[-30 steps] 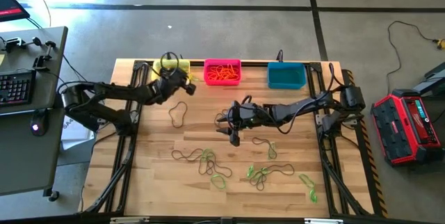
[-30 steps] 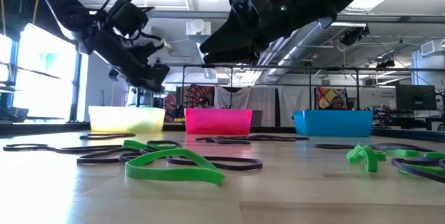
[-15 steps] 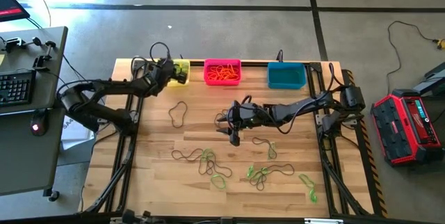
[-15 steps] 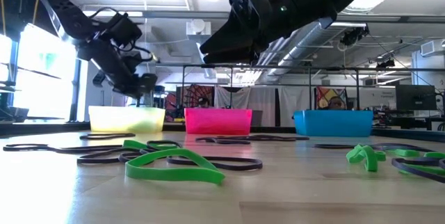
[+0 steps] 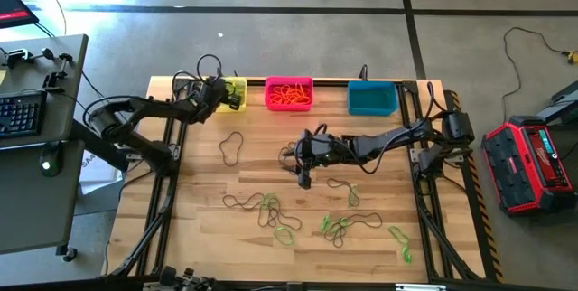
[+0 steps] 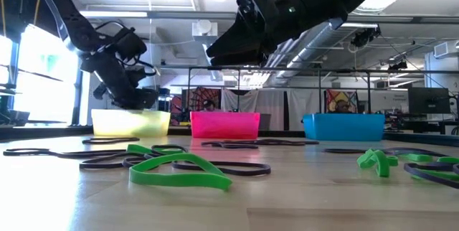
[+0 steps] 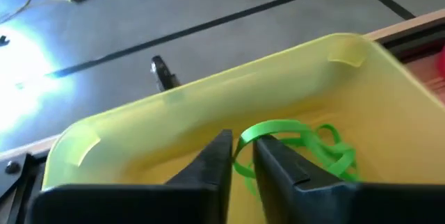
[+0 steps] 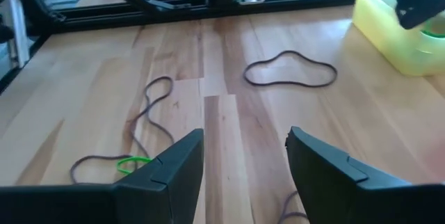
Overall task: Sort rubber bands into baskets
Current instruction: Put the green rubber band into the yellow bin
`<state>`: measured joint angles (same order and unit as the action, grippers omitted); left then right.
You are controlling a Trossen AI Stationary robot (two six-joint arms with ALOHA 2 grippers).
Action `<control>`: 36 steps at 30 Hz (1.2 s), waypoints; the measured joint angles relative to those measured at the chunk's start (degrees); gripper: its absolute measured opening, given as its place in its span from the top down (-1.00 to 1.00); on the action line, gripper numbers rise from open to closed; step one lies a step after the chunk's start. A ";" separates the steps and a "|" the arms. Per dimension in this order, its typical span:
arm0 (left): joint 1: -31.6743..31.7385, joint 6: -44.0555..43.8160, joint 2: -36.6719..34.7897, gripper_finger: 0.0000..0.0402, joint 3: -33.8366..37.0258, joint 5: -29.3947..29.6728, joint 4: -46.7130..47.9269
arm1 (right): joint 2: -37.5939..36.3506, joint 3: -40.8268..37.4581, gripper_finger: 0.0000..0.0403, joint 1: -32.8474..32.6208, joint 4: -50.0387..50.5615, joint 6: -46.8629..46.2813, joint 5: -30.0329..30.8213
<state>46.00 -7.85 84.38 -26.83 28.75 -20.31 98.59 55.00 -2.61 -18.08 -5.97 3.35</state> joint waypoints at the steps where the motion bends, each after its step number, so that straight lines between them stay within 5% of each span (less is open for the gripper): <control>1: -0.17 0.57 0.00 0.68 0.00 -0.02 -0.34 | 0.00 0.00 0.03 0.00 0.02 -0.46 0.52; 9: -1.83 3.26 0.00 0.24 0.00 0.24 -0.66 | 0.00 0.00 0.03 0.11 0.11 -1.75 3.53; 16: -3.00 7.34 -0.06 0.08 0.00 -0.17 -0.69 | -0.06 0.02 0.03 0.11 2.38 -2.73 3.50; 27: -1.85 11.10 -12.89 0.07 0.00 -10.65 12.26 | -1.10 0.04 0.03 0.11 5.65 -2.89 3.42; 33: -4.65 11.12 -23.60 0.07 -0.02 -24.00 18.23 | -1.14 0.04 0.03 0.11 7.08 -2.58 3.26; 36: -7.29 11.58 -27.39 0.07 -0.02 -25.80 20.22 | -1.14 0.04 0.03 0.11 7.17 -2.54 3.26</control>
<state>38.72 3.73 56.99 -26.85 2.96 -0.09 97.45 55.05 -2.50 -10.92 -8.52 6.61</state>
